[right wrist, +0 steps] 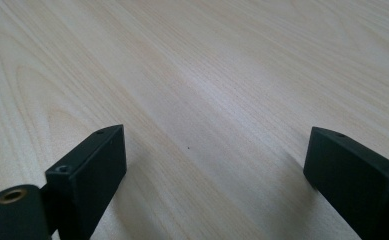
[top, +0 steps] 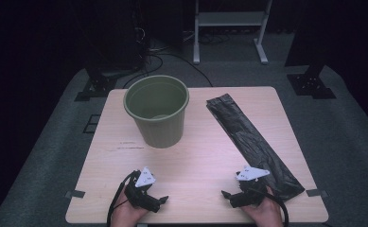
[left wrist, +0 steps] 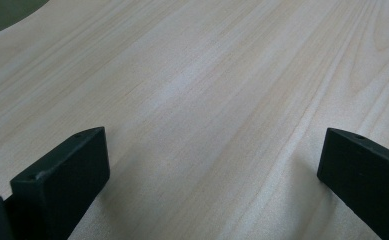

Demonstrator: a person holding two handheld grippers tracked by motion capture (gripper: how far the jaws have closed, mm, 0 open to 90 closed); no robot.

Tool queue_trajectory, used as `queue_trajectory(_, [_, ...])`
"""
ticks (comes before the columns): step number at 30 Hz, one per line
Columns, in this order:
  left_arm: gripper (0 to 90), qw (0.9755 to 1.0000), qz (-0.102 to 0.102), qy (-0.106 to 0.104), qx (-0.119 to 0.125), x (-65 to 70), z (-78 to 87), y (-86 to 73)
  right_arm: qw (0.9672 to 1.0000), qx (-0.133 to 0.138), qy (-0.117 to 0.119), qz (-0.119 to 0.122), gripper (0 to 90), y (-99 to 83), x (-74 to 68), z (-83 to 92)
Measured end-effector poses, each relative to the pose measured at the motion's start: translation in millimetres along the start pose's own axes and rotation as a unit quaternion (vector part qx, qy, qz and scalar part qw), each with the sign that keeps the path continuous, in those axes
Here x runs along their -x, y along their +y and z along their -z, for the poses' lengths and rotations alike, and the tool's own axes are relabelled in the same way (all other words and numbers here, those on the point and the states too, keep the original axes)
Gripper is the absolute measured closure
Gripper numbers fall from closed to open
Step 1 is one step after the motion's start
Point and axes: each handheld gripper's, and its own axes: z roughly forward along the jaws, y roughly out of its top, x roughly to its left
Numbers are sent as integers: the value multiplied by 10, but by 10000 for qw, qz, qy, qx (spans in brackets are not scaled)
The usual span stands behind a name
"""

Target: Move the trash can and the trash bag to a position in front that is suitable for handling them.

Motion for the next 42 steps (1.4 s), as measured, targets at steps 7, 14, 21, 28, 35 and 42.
queue_trajectory(7, [0,10000,0,-1,-1,-1,0,1,10000,6,-32,72,88,1,-4,6])
queue_trajectory(14, [0,10000,-1,-5,-3,-2,0,1,9999,42,-120,108,90,68,-36,88])
queue_trajectory(21, [0,10000,-1,-4,-2,-2,0,1,9996,225,-190,-27,132,144,111,276])
queue_trajectory(28, [0,10000,-1,-4,-2,-2,0,1,9968,15,-697,-388,251,107,476,375])
queue_trajectory(35, [0,10000,-2,-5,-2,-2,0,1,9942,-220,-938,-474,377,77,665,325])
queue_trajectory(42, [0,10000,-1,-4,-2,-2,0,1,9934,-313,-1004,-467,519,58,816,184])
